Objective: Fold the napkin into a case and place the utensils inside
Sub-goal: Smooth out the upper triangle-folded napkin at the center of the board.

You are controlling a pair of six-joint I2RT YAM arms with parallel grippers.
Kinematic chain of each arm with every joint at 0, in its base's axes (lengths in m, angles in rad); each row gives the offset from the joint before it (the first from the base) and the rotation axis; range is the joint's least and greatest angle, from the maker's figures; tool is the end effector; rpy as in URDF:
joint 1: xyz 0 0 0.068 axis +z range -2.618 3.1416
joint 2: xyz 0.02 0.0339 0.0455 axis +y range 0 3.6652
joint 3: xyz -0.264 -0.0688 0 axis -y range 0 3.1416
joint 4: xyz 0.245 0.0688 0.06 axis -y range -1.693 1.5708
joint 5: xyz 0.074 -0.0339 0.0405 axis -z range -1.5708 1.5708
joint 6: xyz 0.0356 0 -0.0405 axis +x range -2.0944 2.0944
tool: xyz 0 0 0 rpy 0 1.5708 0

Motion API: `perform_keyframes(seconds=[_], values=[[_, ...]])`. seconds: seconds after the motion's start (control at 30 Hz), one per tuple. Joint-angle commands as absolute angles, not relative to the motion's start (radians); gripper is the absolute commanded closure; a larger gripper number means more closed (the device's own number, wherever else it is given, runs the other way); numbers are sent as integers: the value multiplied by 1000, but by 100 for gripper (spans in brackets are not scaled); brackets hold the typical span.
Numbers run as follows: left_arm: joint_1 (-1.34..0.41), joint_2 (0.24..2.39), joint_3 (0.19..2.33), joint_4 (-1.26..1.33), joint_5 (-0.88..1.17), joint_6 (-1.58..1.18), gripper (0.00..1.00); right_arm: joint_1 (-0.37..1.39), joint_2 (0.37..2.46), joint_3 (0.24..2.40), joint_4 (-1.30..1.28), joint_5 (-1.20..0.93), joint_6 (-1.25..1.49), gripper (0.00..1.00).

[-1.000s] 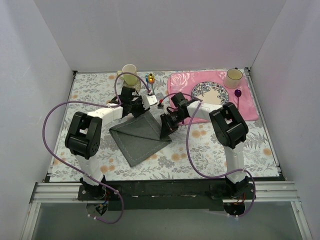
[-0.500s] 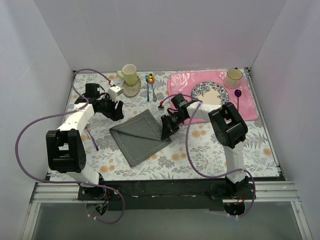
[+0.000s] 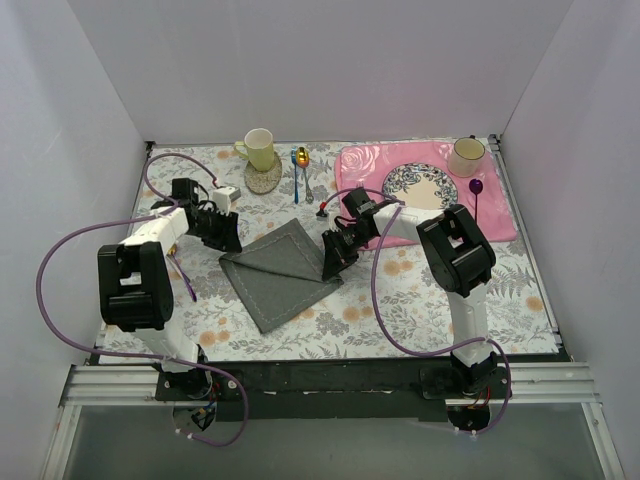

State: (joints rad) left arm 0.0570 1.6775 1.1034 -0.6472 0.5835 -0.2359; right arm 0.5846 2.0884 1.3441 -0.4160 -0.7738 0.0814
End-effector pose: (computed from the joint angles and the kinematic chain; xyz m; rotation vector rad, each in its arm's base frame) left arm 0.3225 -0.0012 0.1959 -0.2546 2.7160 -0.8578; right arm 0.3292 0.2477 0.1299 -0.9100 2.6038 1.2453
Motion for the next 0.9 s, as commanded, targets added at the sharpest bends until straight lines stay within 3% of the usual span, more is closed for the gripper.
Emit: perform_keyframes(seconds=[0.0, 0.5, 0.87], values=[[64, 1675, 1078, -632, 571, -233, 73, 587, 2080, 1376, -440, -798, 66, 80], [66, 1697, 1063, -609, 534, -258, 90, 588, 1990, 1446, -551, -824, -34, 69], [66, 1730, 1049, -575, 477, -298, 92, 652, 1976, 1445, -457, -905, 29, 66]])
